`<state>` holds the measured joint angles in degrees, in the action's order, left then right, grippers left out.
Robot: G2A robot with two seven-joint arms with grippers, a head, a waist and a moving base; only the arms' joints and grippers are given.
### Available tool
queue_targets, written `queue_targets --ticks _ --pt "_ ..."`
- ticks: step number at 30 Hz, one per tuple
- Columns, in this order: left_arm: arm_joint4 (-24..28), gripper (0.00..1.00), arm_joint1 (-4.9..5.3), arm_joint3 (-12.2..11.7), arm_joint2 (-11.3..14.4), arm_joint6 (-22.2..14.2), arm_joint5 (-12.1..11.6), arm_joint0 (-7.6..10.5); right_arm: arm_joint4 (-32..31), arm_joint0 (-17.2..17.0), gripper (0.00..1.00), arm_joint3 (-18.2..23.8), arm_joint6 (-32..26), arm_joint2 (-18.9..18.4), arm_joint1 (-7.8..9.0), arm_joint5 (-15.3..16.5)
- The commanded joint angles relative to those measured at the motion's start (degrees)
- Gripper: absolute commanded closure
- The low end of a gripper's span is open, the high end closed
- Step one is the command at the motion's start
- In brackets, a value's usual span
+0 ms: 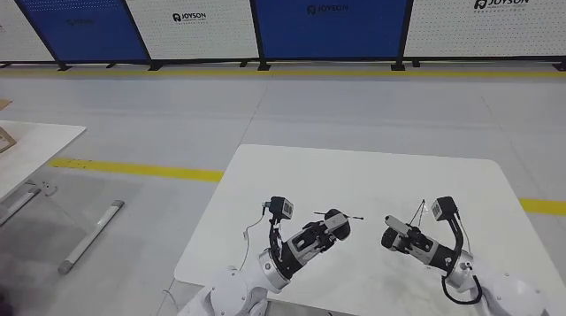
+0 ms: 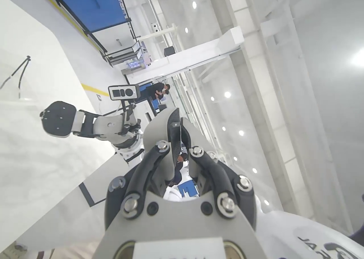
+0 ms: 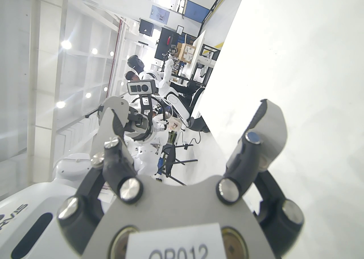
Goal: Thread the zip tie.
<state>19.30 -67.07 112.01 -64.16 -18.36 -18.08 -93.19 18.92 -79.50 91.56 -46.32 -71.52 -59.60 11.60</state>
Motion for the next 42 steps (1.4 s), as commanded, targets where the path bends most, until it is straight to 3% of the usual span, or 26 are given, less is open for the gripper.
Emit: queue_targets --ticks 1,6,13,19,21,30,32,39,42 --pt "0.0 1.0 0.0 0.0 0.0 0.0 0.0 0.0 0.0 0.0 0.0 0.0 0.0 0.0 0.0 0.0" --pt "-5.6 1.0 -0.18 -2.0 1.0 3.2 1.4 0.96 0.0 0.0 0.0 0.0 0.0 0.0 0.0 0.0" --pt "-16.6 1.0 -0.33 -4.8 3.7 6.4 5.6 1.83 0.0 0.0 0.0 0.0 0.0 0.0 0.0 0.0" --pt "-22.0 1.0 -0.91 -9.4 6.4 10.6 7.8 3.63 0.0 0.0 0.0 0.0 0.0 0.0 0.0 0.0" --pt "-21.9 1.0 -1.32 -10.4 7.4 13.4 8.0 4.2 0.0 0.0 0.0 0.0 0.0 0.0 0.0 0.0" --pt "-21.9 1.0 -1.32 -10.4 7.4 13.4 8.0 4.2 0.0 0.0 0.0 0.0 0.0 0.0 0.0 0.0" --pt "-21.9 1.0 -1.32 -10.4 7.4 13.4 8.0 4.2 -2.6 0.4 0.0 1.0 -0.4 0.1 0.11 0.0" --pt "-21.9 1.0 -1.32 -10.4 7.4 13.4 8.0 4.2 -2.7 1.6 0.0 2.4 -7.9 -6.3 1.48 -1.8" --pt "-21.9 1.0 -1.32 -10.4 7.4 13.4 8.0 4.2 -6.7 3.1 0.0 2.2 -12.3 -8.1 2.22 -4.2"
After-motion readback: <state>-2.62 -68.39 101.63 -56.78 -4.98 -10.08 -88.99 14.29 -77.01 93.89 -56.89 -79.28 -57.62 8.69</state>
